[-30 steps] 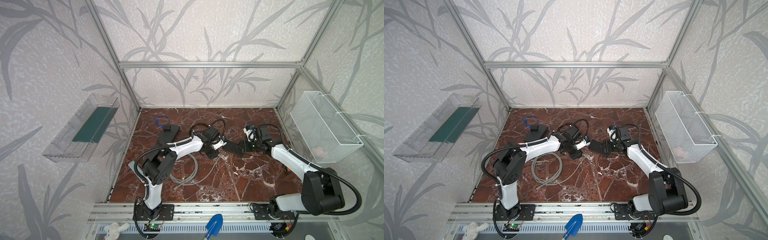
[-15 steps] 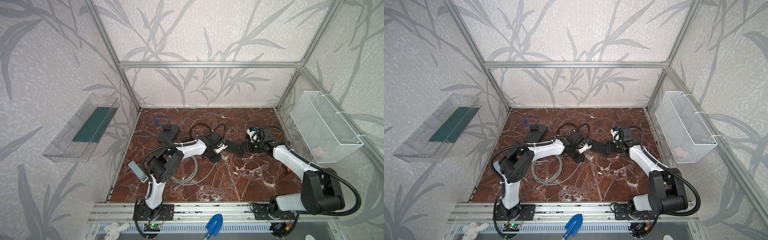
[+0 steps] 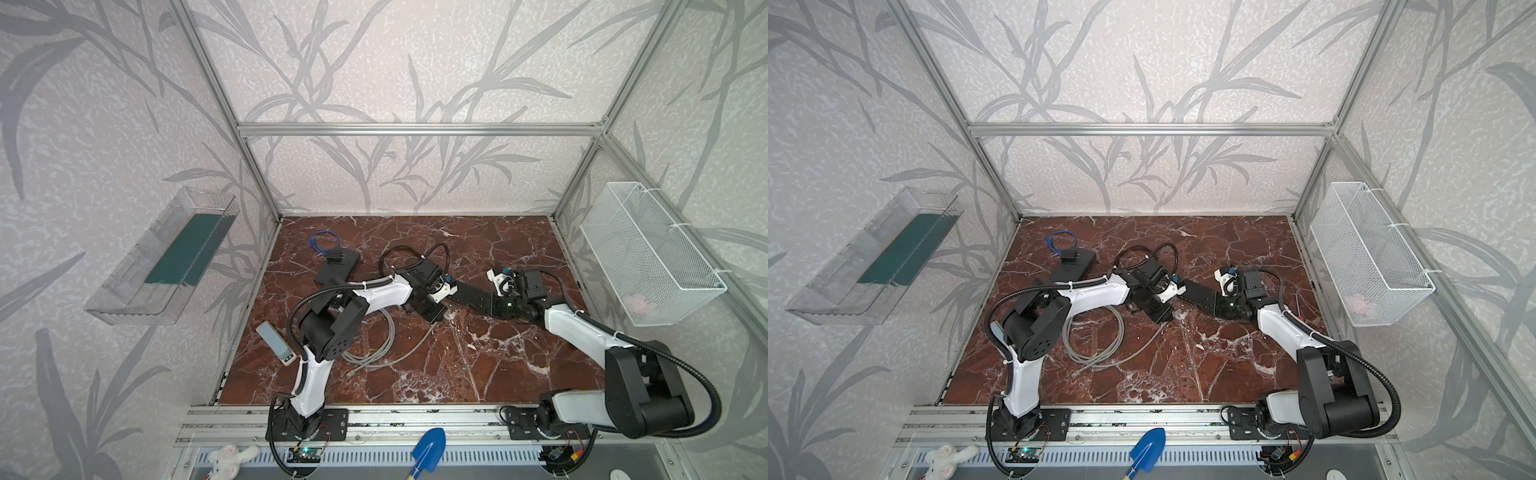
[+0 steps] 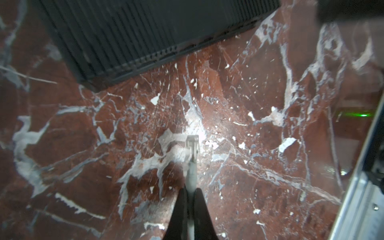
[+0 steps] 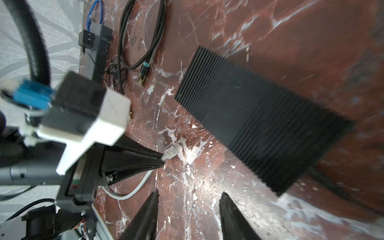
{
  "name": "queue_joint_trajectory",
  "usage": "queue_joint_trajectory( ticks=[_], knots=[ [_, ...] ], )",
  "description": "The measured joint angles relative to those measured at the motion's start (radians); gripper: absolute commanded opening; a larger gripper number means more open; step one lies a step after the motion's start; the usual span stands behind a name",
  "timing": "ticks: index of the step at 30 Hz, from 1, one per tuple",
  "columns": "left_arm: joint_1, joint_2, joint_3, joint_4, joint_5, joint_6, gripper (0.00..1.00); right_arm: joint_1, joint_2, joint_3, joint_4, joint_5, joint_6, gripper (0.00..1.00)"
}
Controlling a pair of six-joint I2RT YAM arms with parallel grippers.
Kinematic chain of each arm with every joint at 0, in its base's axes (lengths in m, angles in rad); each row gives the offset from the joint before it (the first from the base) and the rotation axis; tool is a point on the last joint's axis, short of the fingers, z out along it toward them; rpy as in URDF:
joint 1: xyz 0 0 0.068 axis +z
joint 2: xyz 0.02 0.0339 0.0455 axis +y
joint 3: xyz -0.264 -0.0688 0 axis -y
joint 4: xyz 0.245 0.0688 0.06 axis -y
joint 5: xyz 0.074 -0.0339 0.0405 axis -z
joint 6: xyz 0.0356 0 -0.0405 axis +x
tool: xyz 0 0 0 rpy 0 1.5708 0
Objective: Insert the plug into the switch port
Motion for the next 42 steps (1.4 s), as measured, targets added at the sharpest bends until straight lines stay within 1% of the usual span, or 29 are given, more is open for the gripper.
queue_joint_trajectory(
  ticks=[3,6,9,14,21,28,33,36,38,40,42],
  knots=[
    [0.044,-0.016,0.0,0.004,0.105,0.004,0.06,0.006,0.0,-0.066,0.084,-0.069,0.083,0.48],
    [0.079,-0.033,-0.004,0.015,0.203,0.005,0.06,0.011,0.0,-0.094,0.179,-0.116,0.156,0.47],
    [0.083,-0.043,-0.02,0.036,0.288,0.005,0.06,0.023,0.0,-0.106,0.274,-0.142,0.209,0.47],
    [0.079,-0.043,-0.044,0.067,0.38,-0.003,0.06,0.037,0.037,-0.115,0.438,-0.163,0.285,0.43],
    [0.078,-0.045,-0.058,0.129,0.432,-0.035,0.06,0.06,0.113,-0.119,0.56,-0.164,0.347,0.35],
    [0.086,-0.063,-0.107,0.186,0.466,-0.067,0.06,0.112,0.123,-0.119,0.608,-0.154,0.364,0.29],
    [0.089,-0.077,-0.141,0.221,0.484,-0.086,0.06,0.116,0.142,-0.127,0.645,-0.144,0.377,0.23],
    [0.091,-0.079,-0.156,0.239,0.489,-0.098,0.06,0.123,0.143,-0.13,0.656,-0.14,0.386,0.17],
    [0.093,-0.079,-0.163,0.249,0.491,-0.105,0.08,0.129,0.143,-0.13,0.66,-0.138,0.391,0.15],
    [0.098,-0.079,-0.165,0.253,0.49,-0.111,0.15,0.131,0.143,-0.13,0.662,-0.135,0.398,0.14],
    [0.099,-0.08,-0.165,0.258,0.481,-0.12,0.2,0.132,0.138,-0.132,0.657,-0.127,0.413,0.13]
  ],
)
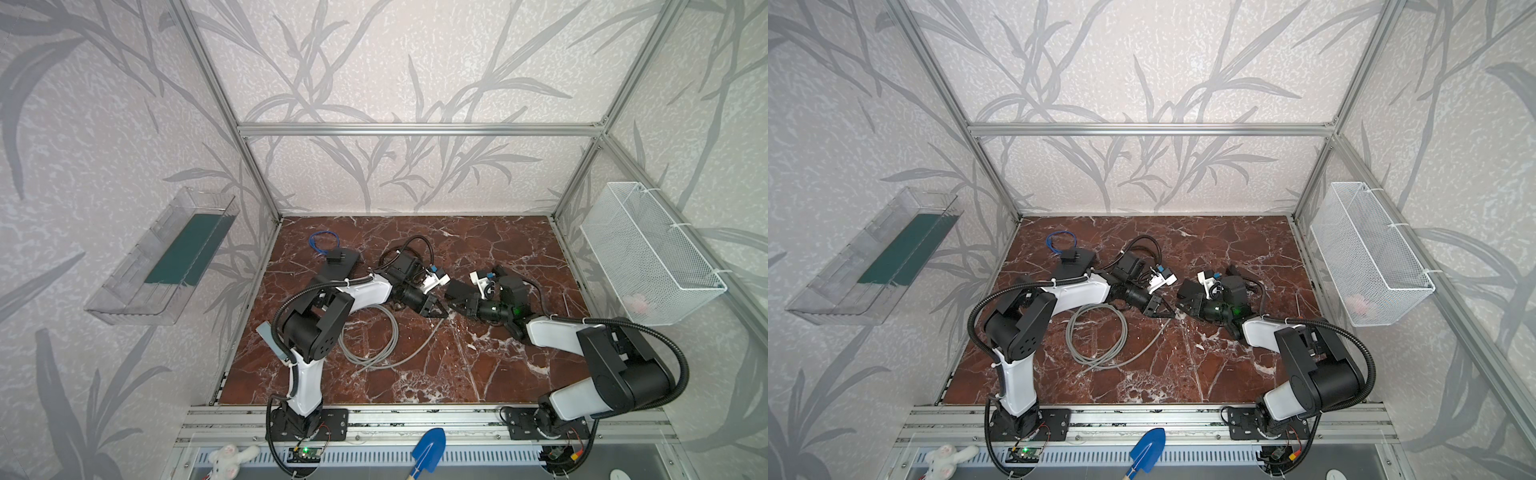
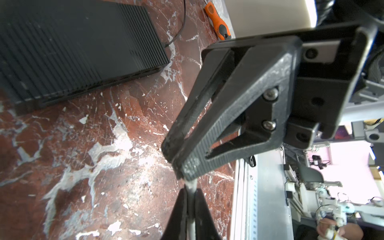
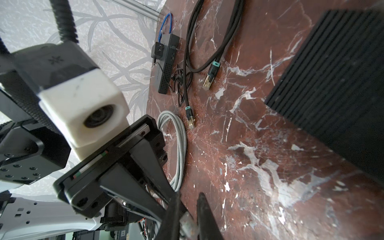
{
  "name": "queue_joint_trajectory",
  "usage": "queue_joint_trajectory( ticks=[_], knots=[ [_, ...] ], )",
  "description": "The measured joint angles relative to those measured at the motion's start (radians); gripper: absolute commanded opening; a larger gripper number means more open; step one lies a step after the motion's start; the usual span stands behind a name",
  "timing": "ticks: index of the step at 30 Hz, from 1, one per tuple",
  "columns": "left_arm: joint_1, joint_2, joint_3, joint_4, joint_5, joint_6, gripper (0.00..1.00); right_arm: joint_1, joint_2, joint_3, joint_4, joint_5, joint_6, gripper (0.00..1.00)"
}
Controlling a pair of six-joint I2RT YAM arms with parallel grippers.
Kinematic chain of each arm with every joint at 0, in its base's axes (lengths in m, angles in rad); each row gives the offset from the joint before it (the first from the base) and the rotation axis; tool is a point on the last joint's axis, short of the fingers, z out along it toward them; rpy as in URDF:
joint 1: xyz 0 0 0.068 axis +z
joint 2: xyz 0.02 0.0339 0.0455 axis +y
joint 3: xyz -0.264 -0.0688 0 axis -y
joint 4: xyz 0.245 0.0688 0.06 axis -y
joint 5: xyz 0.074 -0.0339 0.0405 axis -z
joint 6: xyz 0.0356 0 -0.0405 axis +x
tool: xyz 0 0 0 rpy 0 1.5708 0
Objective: Insert the plug into the switch port
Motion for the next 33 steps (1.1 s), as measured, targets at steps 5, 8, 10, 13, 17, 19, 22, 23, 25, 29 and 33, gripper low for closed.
queue_joint_trajectory(
  ticks=[5,8,10,13,17,19,22,23,25,29,33],
  knots=[
    [0.006,-0.006,0.003,-0.001,-0.031,-0.006,0.25,0.006,-0.059,-0.003,-0.132,0.057,0.043,0.11],
    [0.003,-0.007,0.013,-0.008,-0.054,0.002,0.29,0.017,-0.097,0.008,-0.249,0.114,0.083,0.11],
    [-0.009,-0.007,0.023,-0.014,-0.082,0.011,0.31,0.024,-0.109,0.017,-0.309,0.145,0.11,0.11],
    [-0.05,-0.017,0.025,-0.027,-0.137,0.029,0.32,0.035,-0.108,0.035,-0.376,0.176,0.145,0.11],
    [-0.11,-0.032,0.025,-0.052,-0.217,0.064,0.32,0.041,-0.096,0.051,-0.414,0.201,0.191,0.11],
    [-0.137,-0.035,0.025,-0.068,-0.254,0.084,0.32,0.042,-0.087,0.053,-0.415,0.206,0.212,0.11],
    [-0.156,-0.035,0.025,-0.088,-0.306,0.113,0.32,0.045,-0.068,0.057,-0.427,0.21,0.246,0.11],
    [-0.159,-0.035,0.025,-0.095,-0.322,0.123,0.32,0.045,-0.061,0.062,-0.433,0.211,0.255,0.11],
    [-0.168,-0.035,0.025,-0.109,-0.351,0.136,0.32,0.046,-0.053,0.073,-0.438,0.21,0.27,0.11],
    [-0.178,-0.034,0.025,-0.12,-0.406,0.152,0.32,0.05,-0.047,0.094,-0.439,0.209,0.29,0.11],
    [-0.185,-0.033,0.025,-0.109,-0.44,0.15,0.29,0.053,-0.042,0.105,-0.439,0.206,0.299,0.11]
  ],
)
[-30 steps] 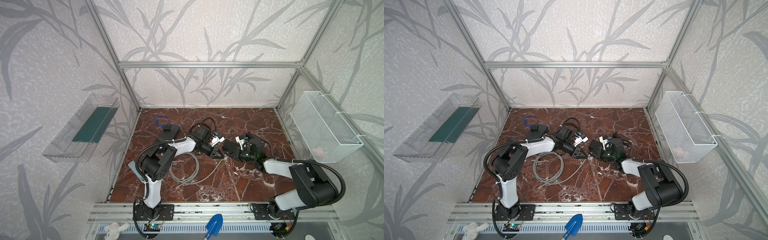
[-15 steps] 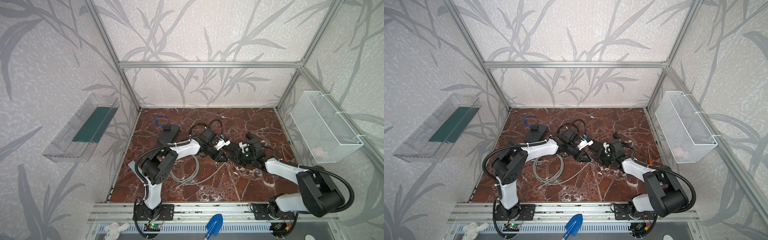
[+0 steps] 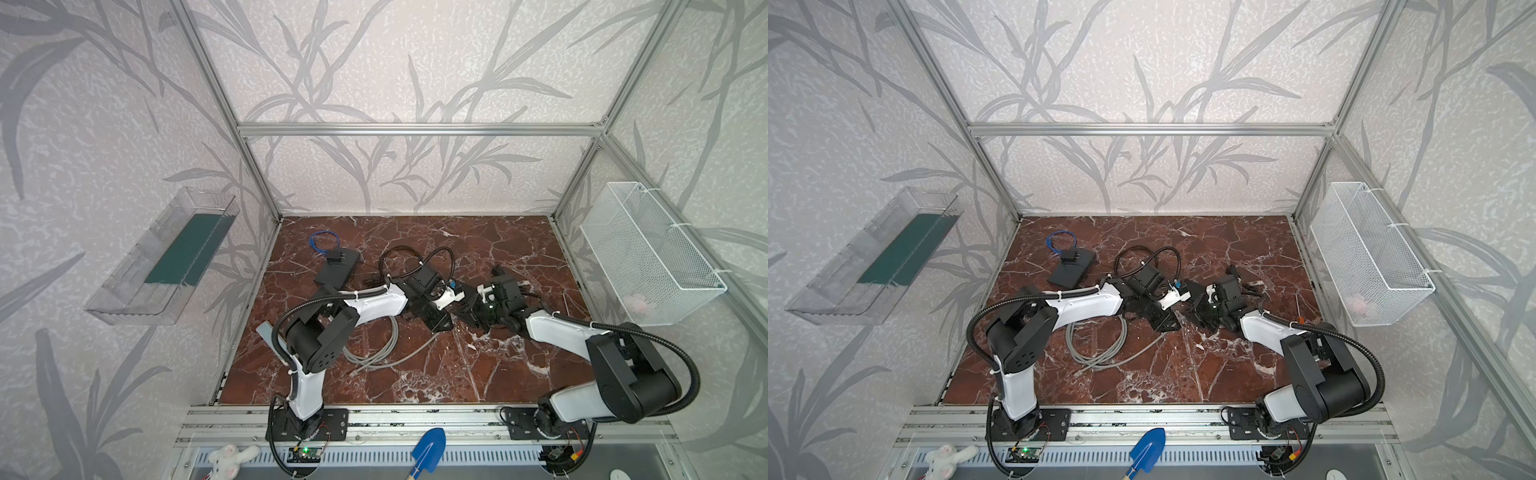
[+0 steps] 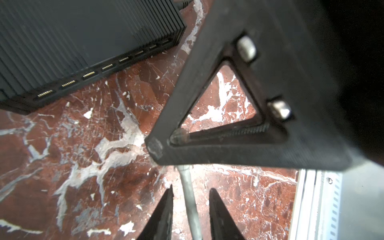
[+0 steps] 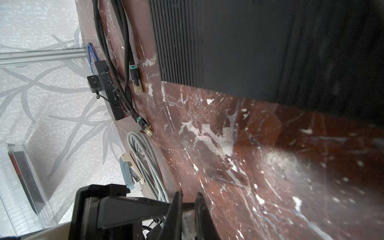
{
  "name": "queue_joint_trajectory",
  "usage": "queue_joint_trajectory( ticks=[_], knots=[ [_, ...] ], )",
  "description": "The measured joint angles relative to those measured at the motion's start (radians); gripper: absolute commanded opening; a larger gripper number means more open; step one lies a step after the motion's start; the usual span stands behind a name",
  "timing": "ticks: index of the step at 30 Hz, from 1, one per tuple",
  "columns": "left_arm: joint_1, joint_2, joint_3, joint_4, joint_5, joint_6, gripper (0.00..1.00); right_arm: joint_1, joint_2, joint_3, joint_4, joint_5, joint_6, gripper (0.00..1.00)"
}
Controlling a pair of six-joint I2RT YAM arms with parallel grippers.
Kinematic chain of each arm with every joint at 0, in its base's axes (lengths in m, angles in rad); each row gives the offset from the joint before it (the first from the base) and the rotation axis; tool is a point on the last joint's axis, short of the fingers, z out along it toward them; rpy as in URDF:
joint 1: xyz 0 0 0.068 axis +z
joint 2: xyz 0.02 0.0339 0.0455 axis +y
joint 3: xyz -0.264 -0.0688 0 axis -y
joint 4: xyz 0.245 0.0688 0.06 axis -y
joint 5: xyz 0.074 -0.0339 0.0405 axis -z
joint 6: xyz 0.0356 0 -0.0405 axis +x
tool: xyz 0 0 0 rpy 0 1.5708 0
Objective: Insert the plug into the switch port
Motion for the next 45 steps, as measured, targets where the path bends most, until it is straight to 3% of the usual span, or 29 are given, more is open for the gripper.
queue_joint_trajectory(
  ticks=[6,15,22,27,33,40,45],
  knots=[
    [-0.001,0.004,0.002,0.033,-0.03,-0.011,0.27,0.003,0.006,0.0,-0.007,-0.001,0.011,0.11],
    [-0.007,0.016,0.016,0.045,-0.037,-0.026,0.1,0.003,0.006,0.004,-0.029,0.004,0.019,0.13],
    [-0.007,0.026,0.017,0.058,-0.043,-0.025,0.06,-0.013,0.006,0.016,-0.072,-0.007,-0.002,0.37],
    [-0.006,0.04,0.017,0.072,-0.04,-0.032,0.06,-0.082,0.005,0.117,-0.209,0.01,-0.135,0.41],
    [0.006,0.056,0.017,0.103,-0.039,-0.063,0.06,-0.108,0.019,0.293,-0.344,0.085,-0.406,0.43],
    [0.02,0.072,0.022,0.104,-0.095,-0.076,0.05,-0.109,0.121,0.37,-0.35,0.152,-0.707,0.46],
    [0.033,0.103,0.058,0.078,-0.161,-0.085,0.05,-0.135,0.215,0.369,-0.282,0.15,-0.818,0.47]
  ],
)
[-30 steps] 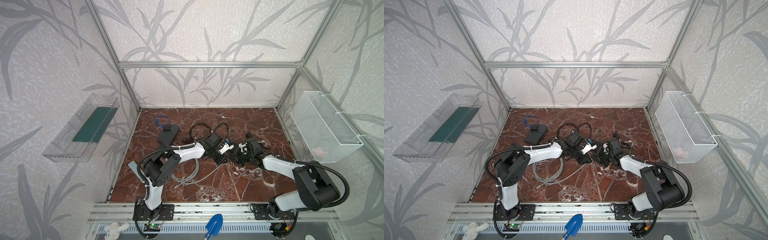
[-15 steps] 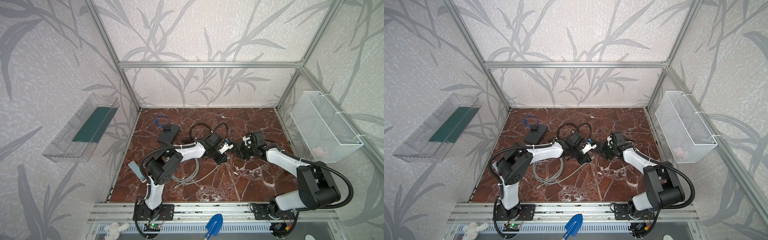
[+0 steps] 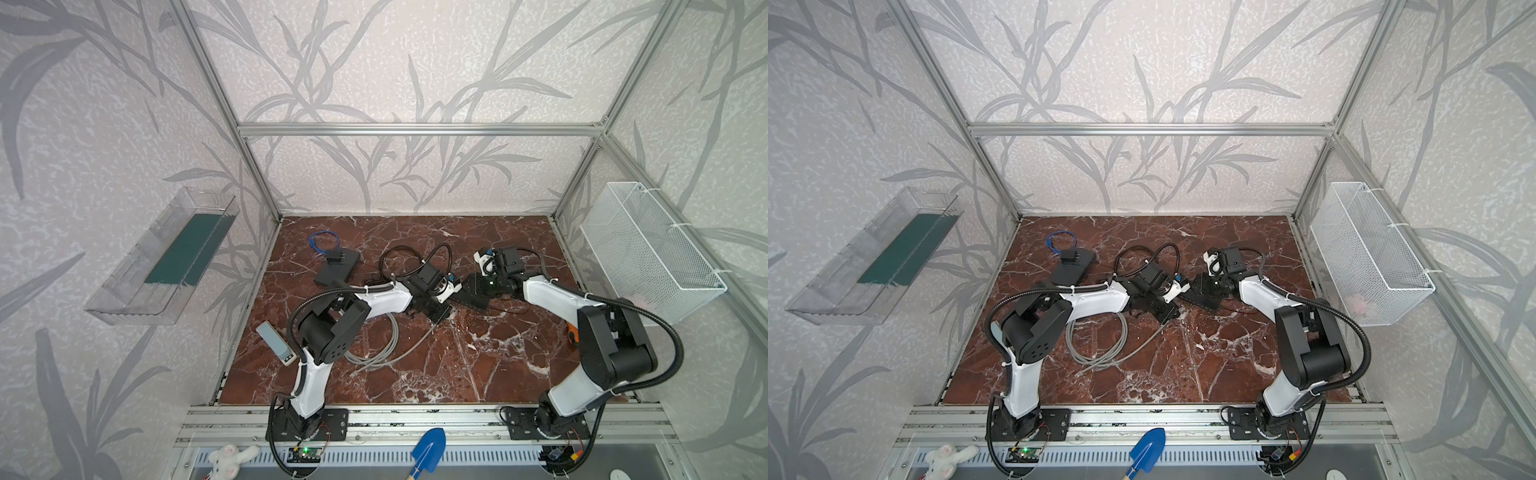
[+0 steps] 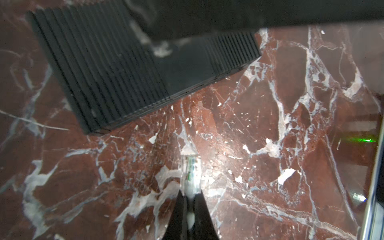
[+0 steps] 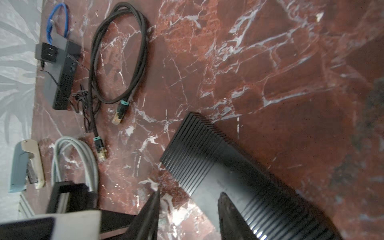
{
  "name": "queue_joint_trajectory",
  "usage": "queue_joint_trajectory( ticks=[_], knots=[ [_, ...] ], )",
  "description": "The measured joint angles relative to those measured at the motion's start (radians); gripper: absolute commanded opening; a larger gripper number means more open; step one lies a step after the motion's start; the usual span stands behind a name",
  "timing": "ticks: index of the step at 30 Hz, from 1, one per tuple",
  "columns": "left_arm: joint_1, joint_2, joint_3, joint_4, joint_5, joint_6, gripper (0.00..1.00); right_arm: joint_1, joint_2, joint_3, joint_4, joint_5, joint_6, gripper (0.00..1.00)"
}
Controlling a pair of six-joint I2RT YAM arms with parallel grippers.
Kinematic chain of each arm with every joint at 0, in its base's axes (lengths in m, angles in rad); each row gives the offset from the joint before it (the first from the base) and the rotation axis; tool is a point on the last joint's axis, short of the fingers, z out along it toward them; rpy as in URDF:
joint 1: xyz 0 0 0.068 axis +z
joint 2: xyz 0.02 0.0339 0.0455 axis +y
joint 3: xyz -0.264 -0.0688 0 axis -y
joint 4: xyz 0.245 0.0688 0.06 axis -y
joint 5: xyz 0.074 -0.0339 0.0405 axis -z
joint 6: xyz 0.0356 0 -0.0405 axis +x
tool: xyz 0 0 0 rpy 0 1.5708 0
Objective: Insert the plug into the switch port
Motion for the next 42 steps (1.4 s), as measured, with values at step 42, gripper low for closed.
queue_joint_trajectory(
  ticks=[42],
  knots=[
    [0.216,-0.017,-0.267,0.653,0.605,-0.498,0.03,-0.111,0.029,-0.069,0.101,-0.263,-0.039,0.43]
  ],
)
